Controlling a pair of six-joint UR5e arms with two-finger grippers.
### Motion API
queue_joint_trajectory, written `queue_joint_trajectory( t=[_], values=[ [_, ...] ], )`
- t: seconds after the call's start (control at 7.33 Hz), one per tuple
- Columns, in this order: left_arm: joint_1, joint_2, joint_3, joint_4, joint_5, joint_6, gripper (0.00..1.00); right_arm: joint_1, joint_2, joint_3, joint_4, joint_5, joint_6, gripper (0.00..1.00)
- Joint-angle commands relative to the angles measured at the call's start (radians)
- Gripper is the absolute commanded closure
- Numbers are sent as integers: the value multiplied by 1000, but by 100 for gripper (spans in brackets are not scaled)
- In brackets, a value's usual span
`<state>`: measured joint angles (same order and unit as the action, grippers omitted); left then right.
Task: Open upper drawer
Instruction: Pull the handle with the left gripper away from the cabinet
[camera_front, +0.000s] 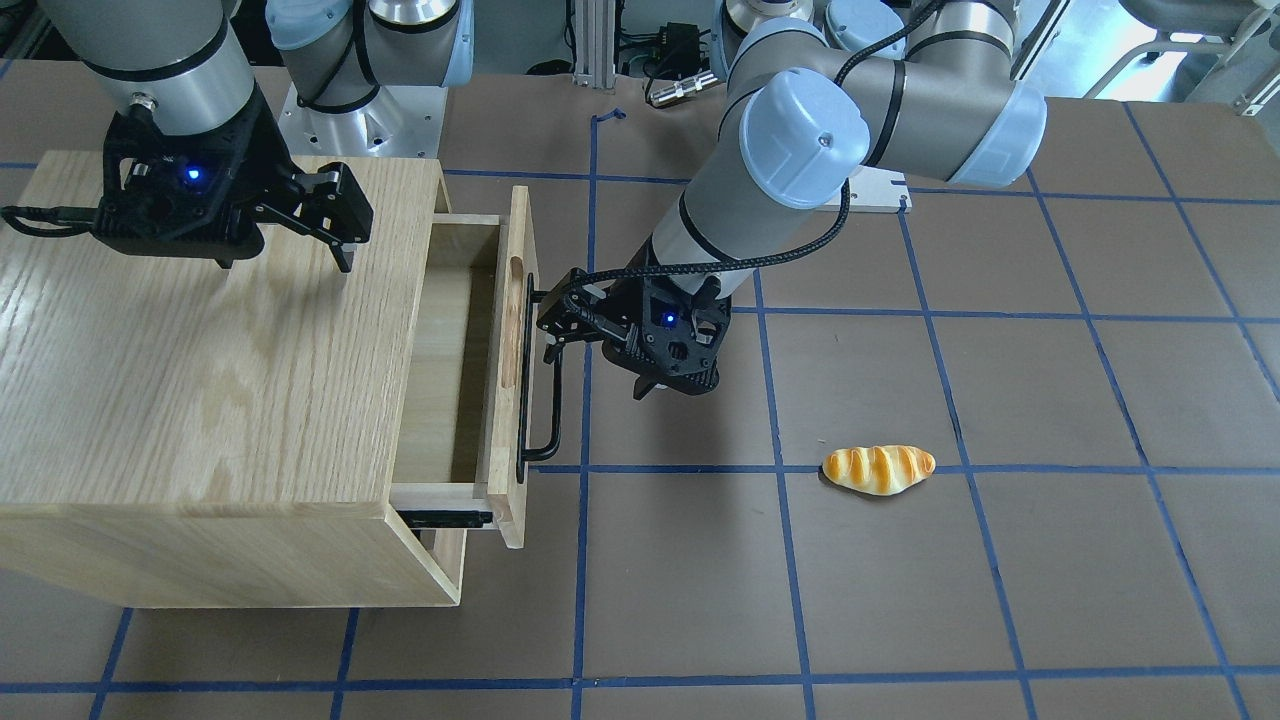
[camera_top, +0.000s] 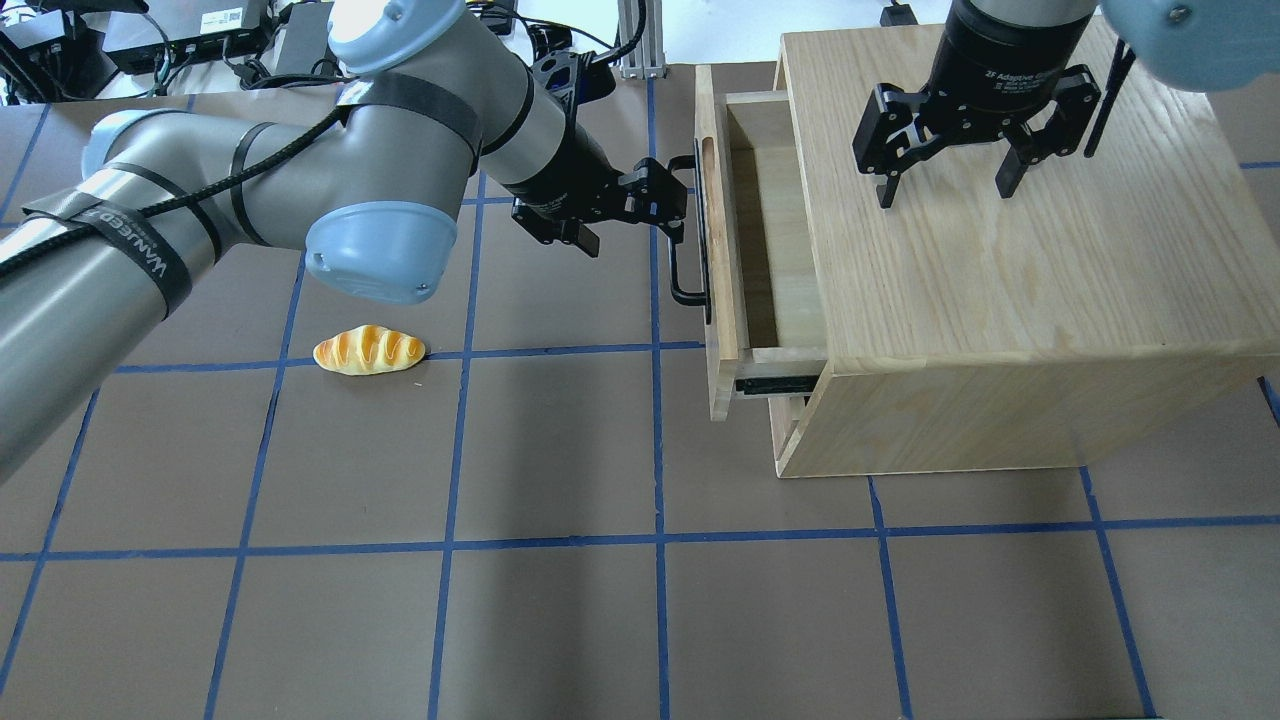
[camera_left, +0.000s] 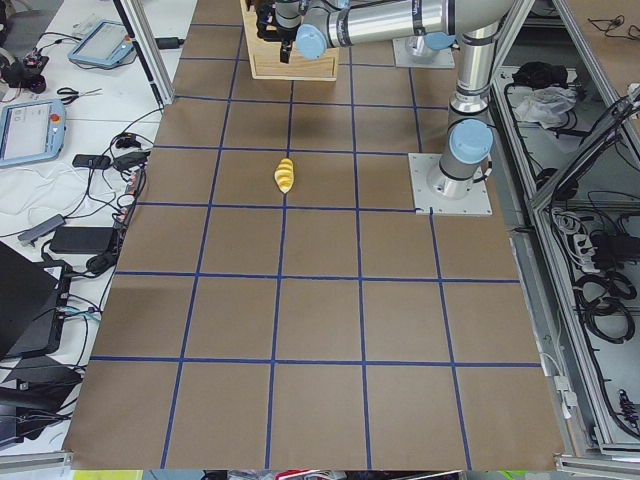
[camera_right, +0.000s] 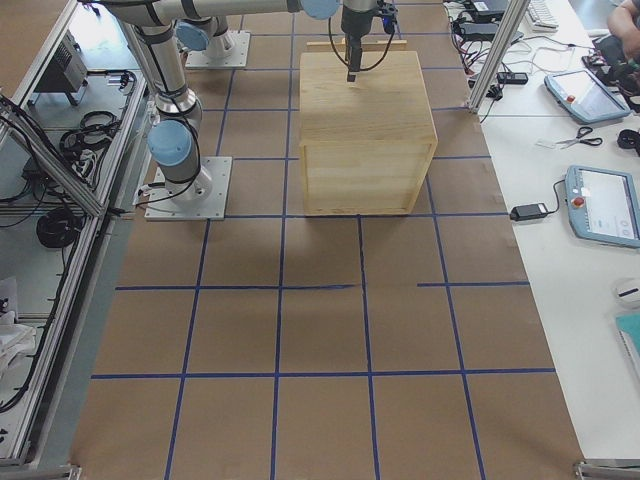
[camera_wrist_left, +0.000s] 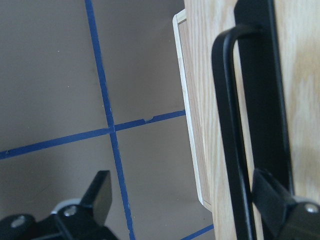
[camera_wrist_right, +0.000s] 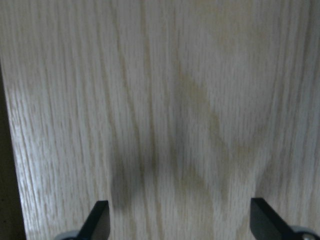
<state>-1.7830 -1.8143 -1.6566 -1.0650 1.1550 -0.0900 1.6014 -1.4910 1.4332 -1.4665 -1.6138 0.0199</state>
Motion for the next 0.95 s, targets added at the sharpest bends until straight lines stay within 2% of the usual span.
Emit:
queue_joint_trajectory(
  t=[0.0,0.82],
  values=[
    [23,4,-3,2,-3,16,0,0,0,0,0,0,-1,0],
    [42,7,-5,-1,-1,82,0,0,0,0,0,0,-1,0]
  ],
)
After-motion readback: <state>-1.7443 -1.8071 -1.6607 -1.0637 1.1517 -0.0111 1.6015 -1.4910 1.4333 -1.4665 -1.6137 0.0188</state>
